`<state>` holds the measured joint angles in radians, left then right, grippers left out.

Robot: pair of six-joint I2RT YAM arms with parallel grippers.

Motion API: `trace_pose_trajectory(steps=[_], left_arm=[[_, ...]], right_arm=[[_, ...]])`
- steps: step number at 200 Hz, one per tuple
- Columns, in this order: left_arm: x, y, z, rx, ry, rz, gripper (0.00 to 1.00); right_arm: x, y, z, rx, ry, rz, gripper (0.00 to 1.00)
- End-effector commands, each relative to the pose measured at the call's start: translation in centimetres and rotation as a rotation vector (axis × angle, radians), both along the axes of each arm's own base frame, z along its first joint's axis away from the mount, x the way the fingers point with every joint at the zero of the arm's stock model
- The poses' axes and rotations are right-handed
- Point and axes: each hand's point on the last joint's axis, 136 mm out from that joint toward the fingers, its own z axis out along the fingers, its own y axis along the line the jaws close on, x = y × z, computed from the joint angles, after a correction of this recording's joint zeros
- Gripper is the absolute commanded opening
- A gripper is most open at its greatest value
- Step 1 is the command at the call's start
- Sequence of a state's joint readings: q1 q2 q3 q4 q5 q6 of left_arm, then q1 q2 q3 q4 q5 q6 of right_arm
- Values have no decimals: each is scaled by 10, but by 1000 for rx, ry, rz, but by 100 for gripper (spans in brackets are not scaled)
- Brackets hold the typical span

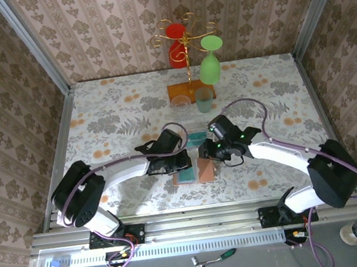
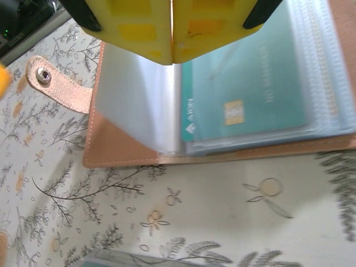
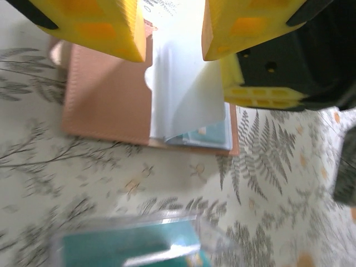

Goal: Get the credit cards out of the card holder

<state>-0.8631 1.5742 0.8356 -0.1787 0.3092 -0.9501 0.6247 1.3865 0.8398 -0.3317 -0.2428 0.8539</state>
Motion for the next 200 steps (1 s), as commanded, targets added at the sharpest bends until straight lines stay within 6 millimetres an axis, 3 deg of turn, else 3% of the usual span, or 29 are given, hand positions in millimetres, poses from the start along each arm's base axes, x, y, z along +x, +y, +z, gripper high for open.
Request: trace_pose_trajectory(steps=[1,44,76,108,142,153,169,200], left_arm=[[-3,-20,2,-24,22,-33,9],[-9,-43,-3,-27,38,-95,12],[-7,-39,-1,-24,24,-84,17],[0,-20,4,-22,4,-32,17],[6,14,6,4,-8,34,14],[6,26,4,16,-2,57,14],[6,42,0,27,5,82,13],[2,55,-11,35,33,88,11]], right_arm=[[0,-23,7,-34,-11,-30,32],[1,-24,10,-11,-7,-32,32],[-2,-17,8,37,6,-25,32],[-5,-8,5,65,26,-4,32],[-9,8,0,84,44,32,30],[-10,14,2,99,38,47,30],[-12,25,-10,94,71,72,30],[-15,43,-21,111,91,110,30]])
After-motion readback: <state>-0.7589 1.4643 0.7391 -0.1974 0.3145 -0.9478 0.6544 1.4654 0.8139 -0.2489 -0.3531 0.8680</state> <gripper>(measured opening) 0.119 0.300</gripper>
